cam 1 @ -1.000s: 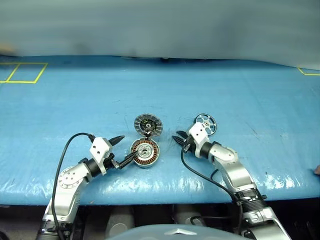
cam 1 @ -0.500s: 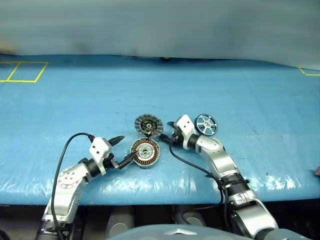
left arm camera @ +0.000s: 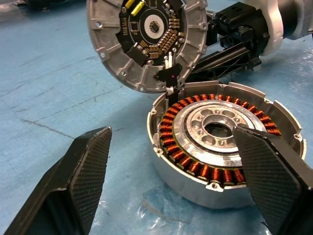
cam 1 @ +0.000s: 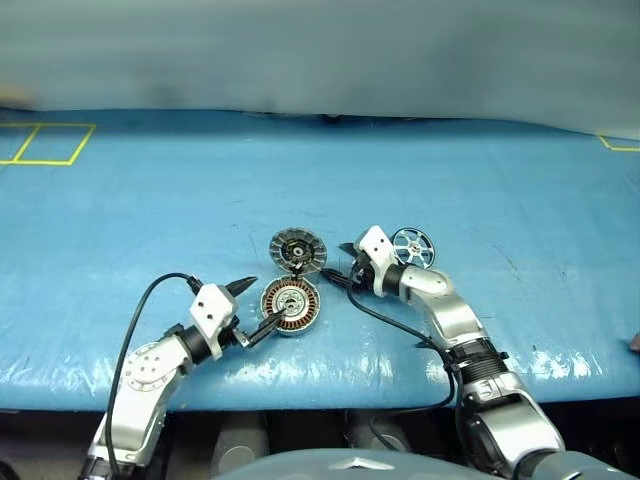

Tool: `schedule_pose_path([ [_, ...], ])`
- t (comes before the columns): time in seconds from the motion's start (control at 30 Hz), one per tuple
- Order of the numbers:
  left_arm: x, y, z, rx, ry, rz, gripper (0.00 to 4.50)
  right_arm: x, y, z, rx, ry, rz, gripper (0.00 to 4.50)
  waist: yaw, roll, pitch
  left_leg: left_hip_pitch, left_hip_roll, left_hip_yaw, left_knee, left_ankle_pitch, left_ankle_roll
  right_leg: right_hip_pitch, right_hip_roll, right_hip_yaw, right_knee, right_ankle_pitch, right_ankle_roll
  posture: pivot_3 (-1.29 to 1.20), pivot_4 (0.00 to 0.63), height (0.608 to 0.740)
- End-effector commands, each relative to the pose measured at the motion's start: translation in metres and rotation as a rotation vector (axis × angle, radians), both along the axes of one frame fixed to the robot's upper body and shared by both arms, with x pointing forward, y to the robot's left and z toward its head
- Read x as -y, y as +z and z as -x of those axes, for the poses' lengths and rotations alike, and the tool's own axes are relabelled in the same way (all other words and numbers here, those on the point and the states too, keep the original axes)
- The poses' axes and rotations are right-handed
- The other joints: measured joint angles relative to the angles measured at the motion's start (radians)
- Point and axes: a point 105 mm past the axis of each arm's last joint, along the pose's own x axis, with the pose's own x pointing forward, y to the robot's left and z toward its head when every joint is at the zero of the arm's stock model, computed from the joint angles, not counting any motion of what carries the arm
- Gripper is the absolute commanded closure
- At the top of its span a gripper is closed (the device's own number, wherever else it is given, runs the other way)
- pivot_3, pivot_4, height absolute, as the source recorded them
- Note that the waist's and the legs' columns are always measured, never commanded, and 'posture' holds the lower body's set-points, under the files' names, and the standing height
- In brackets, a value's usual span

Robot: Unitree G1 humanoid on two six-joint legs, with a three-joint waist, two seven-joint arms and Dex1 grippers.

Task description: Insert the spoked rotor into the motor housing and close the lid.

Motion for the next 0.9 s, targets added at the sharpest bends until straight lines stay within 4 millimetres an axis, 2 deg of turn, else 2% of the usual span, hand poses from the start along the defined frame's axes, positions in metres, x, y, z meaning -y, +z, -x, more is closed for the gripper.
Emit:
schedule_pose_path([
  [0.03, 0.005, 0.009, 0.002, 0.04, -0.003, 0.006, 0.3, -0.007, 0.007, -0.002, 0.015, 0.016, -0.013, 0.62, -0.001, 0.0, 0.0, 0.0, 0.0, 0.0, 0.0, 0.0, 0.0, 0.0, 0.0, 0.0, 0.0, 0.0, 0.0, 0.0, 0.15, 0.74],
  [0.27, -0.004, 0.011, -0.003, 0.055, 0.021, -0.019, 0.3, -0.028, 0.006, -0.015, 0.021, 0.039, -0.03, 0.62, -0.008, 0.0, 0.0, 0.001, 0.0, 0.0, 0.001, 0.0, 0.0, 0.0, 0.0, 0.0, 0.001, -0.001, -0.003, 0.0, 0.15, 0.74],
  [0.43, -0.006, 0.012, -0.004, 0.057, 0.018, -0.028, 0.3, -0.037, 0.003, -0.023, 0.023, 0.034, -0.034, 0.62, -0.008, 0.0, 0.0, 0.001, 0.0, 0.0, 0.0, 0.0, 0.0, 0.0, 0.0, 0.0, 0.001, 0.001, 0.0, 0.0, 0.15, 0.74],
  [0.77, -0.006, 0.011, -0.002, 0.05, 0.017, -0.033, 0.3, -0.042, -0.003, -0.036, 0.016, 0.002, -0.018, 0.62, -0.011, 0.0, 0.0, 0.002, 0.0, 0.0, 0.001, 0.0, 0.0, 0.001, 0.0, 0.0, 0.001, 0.001, 0.0, 0.0, 0.15, 0.74],
  [0.83, -0.005, 0.011, -0.001, 0.05, 0.019, -0.033, 0.3, -0.041, -0.007, -0.037, 0.003, -0.007, -0.003, 1.0, -0.012, 0.0, 0.0, 0.002, 0.0, 0.0, 0.001, 0.0, 0.0, 0.001, 0.0, 0.0, 0.001, 0.002, 0.0, 0.0, 0.15, 0.74],
  [0.9, -0.005, 0.011, -0.001, 0.052, 0.021, -0.034, 0.3, -0.039, -0.012, -0.035, -0.017, -0.009, 0.003, 1.56, -0.012, 0.0, 0.0, 0.002, 0.0, 0.0, 0.001, 0.0, 0.0, 0.001, 0.0, 0.0, 0.001, 0.002, 0.0, 0.0, 0.15, 0.74],
])
